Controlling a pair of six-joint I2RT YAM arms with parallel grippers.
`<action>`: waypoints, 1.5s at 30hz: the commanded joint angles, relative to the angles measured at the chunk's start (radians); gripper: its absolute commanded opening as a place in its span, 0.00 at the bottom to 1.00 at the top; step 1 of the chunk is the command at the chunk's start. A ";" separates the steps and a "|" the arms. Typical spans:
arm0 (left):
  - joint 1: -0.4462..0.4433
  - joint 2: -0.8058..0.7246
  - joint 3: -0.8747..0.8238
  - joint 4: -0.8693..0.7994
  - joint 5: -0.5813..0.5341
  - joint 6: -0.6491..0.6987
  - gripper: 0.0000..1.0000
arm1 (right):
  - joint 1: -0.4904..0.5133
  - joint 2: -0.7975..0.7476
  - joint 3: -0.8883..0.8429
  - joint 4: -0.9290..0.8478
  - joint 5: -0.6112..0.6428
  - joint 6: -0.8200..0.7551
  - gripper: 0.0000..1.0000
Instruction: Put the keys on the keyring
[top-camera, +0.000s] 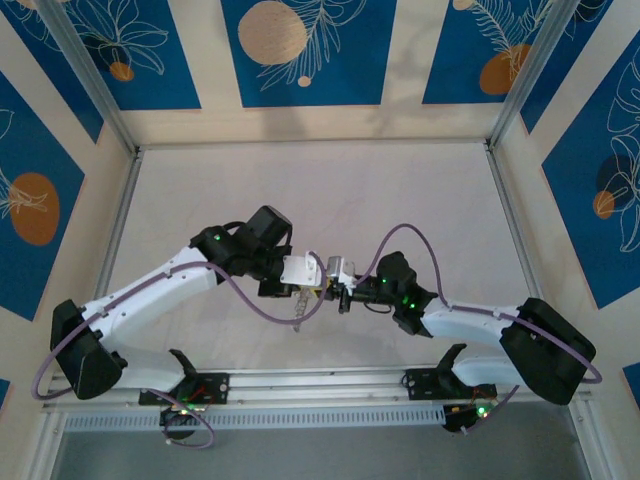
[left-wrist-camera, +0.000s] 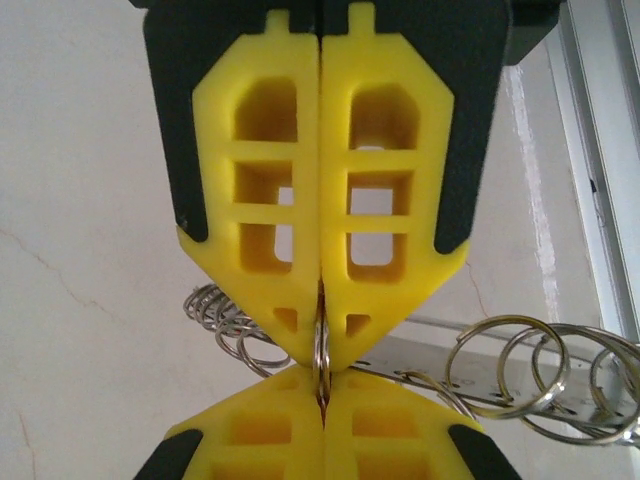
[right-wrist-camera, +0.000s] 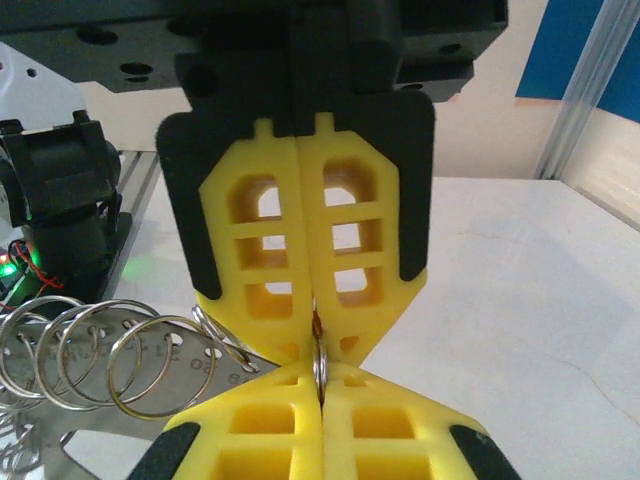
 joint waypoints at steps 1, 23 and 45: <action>-0.008 -0.019 0.006 0.016 0.036 0.001 0.01 | 0.004 -0.001 0.020 0.055 0.003 0.012 0.00; 0.108 -0.244 -0.277 0.350 0.132 -0.041 0.27 | -0.048 0.023 -0.033 0.276 -0.050 0.134 0.00; 0.112 -0.235 -0.294 0.401 0.330 -0.046 0.26 | -0.045 0.040 0.012 0.260 -0.106 0.118 0.00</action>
